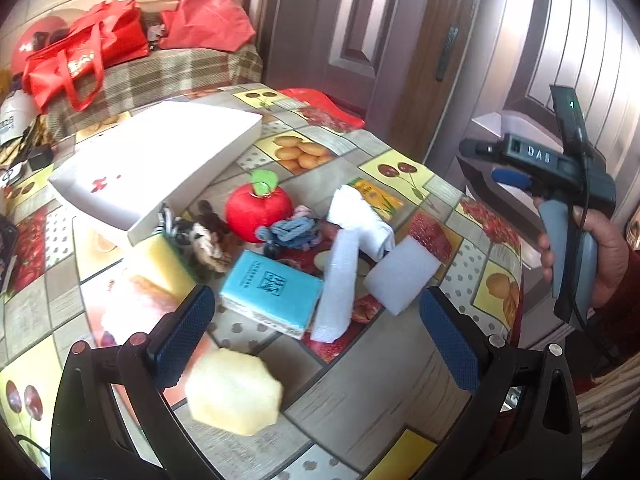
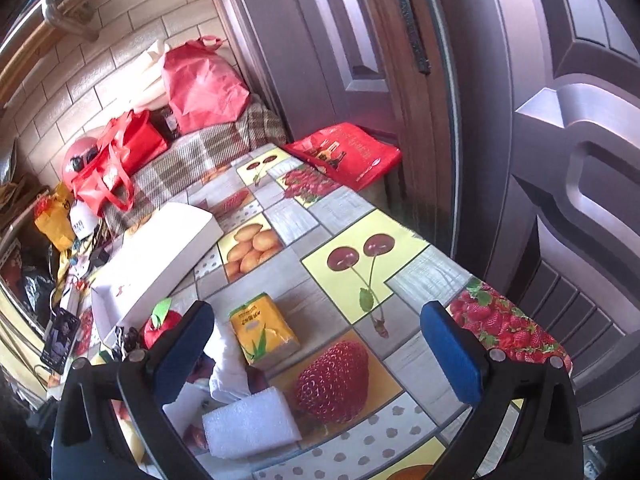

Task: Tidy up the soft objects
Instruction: 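Grasp the white foam block with the right tool while the left tool grasps the yellow octagonal sponge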

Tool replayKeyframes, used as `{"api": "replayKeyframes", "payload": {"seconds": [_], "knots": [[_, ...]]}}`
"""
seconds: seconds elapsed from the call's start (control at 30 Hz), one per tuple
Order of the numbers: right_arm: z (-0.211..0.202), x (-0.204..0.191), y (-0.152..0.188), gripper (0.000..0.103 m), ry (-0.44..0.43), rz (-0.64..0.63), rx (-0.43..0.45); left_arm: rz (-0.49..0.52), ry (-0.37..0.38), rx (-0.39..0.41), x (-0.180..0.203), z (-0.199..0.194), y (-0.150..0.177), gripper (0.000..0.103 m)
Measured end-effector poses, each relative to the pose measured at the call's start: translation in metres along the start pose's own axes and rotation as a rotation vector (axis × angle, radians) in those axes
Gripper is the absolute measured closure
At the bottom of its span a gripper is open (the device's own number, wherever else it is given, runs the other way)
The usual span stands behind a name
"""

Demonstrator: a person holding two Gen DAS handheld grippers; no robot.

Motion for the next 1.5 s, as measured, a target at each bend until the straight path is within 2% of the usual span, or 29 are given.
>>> {"api": "replayKeyframes", "payload": {"seconds": [0.17,0.3,0.4,0.53,0.7,0.8,0.87,1.1,1.2,1.43,1.5], "knots": [[0.012,-0.013,0.005,0.000,-0.049,-0.089,-0.075,-0.124,-0.045,0.057,-0.037,-0.031,0.018,0.000],[0.025,-0.017,0.009,0.000,-0.073,-0.137,-0.137,-0.218,-0.128,0.022,-0.068,-0.032,0.040,0.000],[0.037,-0.019,0.016,0.000,-0.072,-0.177,-0.203,-0.250,-0.140,-0.011,-0.077,-0.029,0.053,0.000],[0.044,-0.027,0.028,0.000,-0.081,-0.243,-0.252,-0.226,-0.114,-0.051,-0.072,-0.024,0.061,0.000],[0.055,-0.043,0.041,0.000,-0.057,-0.348,-0.295,-0.163,-0.083,-0.115,-0.050,0.001,0.053,0.000],[0.061,-0.054,0.045,0.000,-0.041,-0.415,-0.302,-0.133,-0.101,-0.182,-0.043,0.025,0.044,0.000],[0.065,-0.065,0.050,0.000,-0.046,-0.462,-0.316,-0.130,-0.114,-0.203,-0.041,0.037,0.039,0.000],[0.086,-0.089,0.068,0.000,0.046,-0.603,-0.356,-0.102,-0.174,-0.265,-0.033,0.059,0.037,0.000],[0.089,-0.089,0.073,0.001,0.070,-0.625,-0.361,-0.116,-0.199,-0.283,-0.037,0.064,0.040,0.001],[0.097,-0.081,0.074,0.001,0.078,-0.573,-0.391,-0.135,-0.226,-0.290,-0.042,0.068,0.038,0.001],[0.097,-0.081,0.073,0.001,0.082,-0.570,-0.387,-0.138,-0.216,-0.298,-0.042,0.070,0.038,0.010]]}}
Point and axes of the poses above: each gripper's, at about its wrist camera, not at the fingertips, and z roughly the way its jaws point, x to its right, y to its underside, the point moved 1 cm from there along z, roughly the way its jaws point, and after that the axes turned 12 degrees about -x, right-handed, at the moved point
